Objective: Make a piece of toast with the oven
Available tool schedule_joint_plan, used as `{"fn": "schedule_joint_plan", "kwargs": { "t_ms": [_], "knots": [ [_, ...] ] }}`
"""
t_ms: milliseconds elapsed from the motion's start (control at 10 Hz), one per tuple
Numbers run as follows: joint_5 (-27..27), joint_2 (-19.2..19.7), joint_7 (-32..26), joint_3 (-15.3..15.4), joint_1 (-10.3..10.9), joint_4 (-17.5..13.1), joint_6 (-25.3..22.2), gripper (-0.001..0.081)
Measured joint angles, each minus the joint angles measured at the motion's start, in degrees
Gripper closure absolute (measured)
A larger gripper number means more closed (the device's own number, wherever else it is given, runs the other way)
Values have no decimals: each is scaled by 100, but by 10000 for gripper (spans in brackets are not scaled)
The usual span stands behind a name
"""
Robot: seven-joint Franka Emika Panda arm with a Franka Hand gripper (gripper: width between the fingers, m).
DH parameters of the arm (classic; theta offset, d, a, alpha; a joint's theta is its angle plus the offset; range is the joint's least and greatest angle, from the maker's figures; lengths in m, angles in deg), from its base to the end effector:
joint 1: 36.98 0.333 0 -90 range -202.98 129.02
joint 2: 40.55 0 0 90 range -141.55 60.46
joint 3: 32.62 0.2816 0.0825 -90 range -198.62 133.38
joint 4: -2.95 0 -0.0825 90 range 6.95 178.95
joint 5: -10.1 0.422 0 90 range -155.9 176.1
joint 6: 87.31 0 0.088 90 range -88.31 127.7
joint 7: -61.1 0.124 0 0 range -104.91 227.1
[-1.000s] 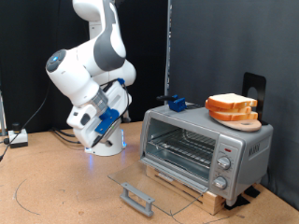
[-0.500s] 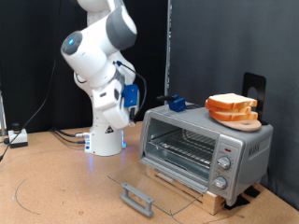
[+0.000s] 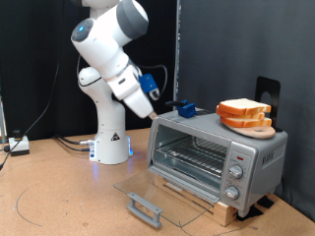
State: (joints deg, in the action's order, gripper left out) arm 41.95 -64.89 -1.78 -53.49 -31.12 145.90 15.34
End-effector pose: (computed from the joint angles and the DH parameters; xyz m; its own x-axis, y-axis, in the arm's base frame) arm 0.4276 -0.0496 0.3610 0.7962 0.4879 0.3579 0.6005 -0.5646 -0.5662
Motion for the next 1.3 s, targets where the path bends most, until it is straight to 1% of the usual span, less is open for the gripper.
{"fn": "schedule_joint_plan", "kwargs": {
  "t_ms": [100, 200, 300, 500, 600, 700, 800, 900, 1000, 1100, 1200, 1300],
  "knots": [
    [22, -222, -403, 9, 65, 33, -6, -2],
    [15, -436, -595, 54, 96, 46, -92, -2],
    [12, -635, -629, 132, 106, 51, -161, -2],
    [10, -1016, -520, 305, 110, 42, -416, -2],
    [5, -1188, -364, 392, 107, 31, -544, -2],
    [-11, -1362, -63, 493, 104, 7, -756, -2],
    [-63, -1475, 165, 549, 83, 6, -858, -2],
    [-47, -1469, 96, 539, 87, 16, -855, -2],
    [33, -1475, -142, 528, 143, 21, -927, -2],
    [109, -1503, -381, 538, 263, 23, -1086, -2],
    [128, -1548, -448, 606, 389, 39, -1222, -2],
    [128, -1612, -420, 764, 450, 107, -1225, -2]
  ]
}}
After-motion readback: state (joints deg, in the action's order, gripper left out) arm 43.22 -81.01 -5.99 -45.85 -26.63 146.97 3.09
